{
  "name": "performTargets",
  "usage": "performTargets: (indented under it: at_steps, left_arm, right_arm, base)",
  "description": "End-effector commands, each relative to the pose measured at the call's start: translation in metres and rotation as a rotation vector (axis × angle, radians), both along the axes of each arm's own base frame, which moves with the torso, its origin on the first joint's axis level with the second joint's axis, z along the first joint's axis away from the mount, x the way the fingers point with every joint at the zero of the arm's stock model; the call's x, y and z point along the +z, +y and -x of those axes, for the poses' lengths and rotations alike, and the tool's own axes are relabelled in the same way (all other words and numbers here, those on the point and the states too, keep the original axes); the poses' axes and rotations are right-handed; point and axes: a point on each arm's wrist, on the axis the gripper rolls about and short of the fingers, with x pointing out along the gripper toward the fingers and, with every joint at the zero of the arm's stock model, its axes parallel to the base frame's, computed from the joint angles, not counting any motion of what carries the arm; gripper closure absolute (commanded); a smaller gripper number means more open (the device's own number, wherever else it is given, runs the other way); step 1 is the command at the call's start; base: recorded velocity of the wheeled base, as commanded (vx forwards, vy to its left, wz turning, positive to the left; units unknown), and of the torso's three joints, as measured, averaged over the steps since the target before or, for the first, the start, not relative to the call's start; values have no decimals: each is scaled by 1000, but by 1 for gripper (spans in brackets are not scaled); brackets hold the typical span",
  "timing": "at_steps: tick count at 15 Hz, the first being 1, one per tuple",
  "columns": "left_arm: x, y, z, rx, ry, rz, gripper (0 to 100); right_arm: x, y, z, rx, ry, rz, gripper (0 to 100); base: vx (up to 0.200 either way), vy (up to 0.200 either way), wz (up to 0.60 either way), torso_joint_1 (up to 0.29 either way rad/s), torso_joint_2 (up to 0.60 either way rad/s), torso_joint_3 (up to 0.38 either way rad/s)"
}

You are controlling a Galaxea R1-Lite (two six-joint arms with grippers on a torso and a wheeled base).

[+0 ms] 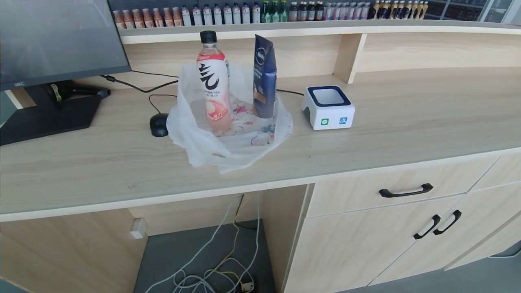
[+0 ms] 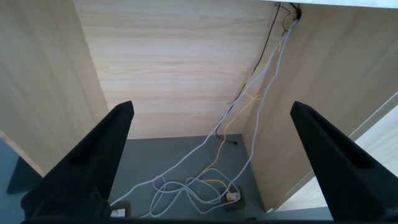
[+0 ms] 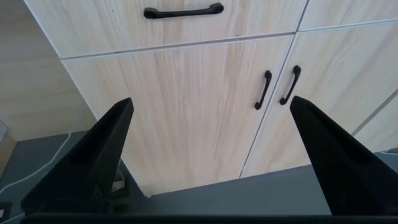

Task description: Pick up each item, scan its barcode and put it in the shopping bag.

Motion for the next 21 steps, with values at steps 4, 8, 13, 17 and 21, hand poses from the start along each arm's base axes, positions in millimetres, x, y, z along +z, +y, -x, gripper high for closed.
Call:
performTargets:
  at_steps: [4,8,13,17,21]
  left_arm:
    - [0,0,0,0,0,0,0]
    - [0,0,0,0,1,2,0]
    - [0,0,0,0,0,-1,0]
    - [0,0,0,0,0,-3,0]
    - [0,0,0,0,0,-3,0]
  right_arm:
    - [0,0,0,0,1,-5,0]
    - [0,0,0,0,1,-3,0]
    - [0,0,0,0,1,-6,0]
    - [0,0,0,0,1,-5,0]
    - [0,0,0,0,1,-6,0]
  base:
    - [0,-200,0,4,0,1]
    - [0,-200,0,5,-1,2]
    - [0,-200,0,2,2,0]
    - [0,0,0,0,0,0]
    - [0,0,0,0,0,0]
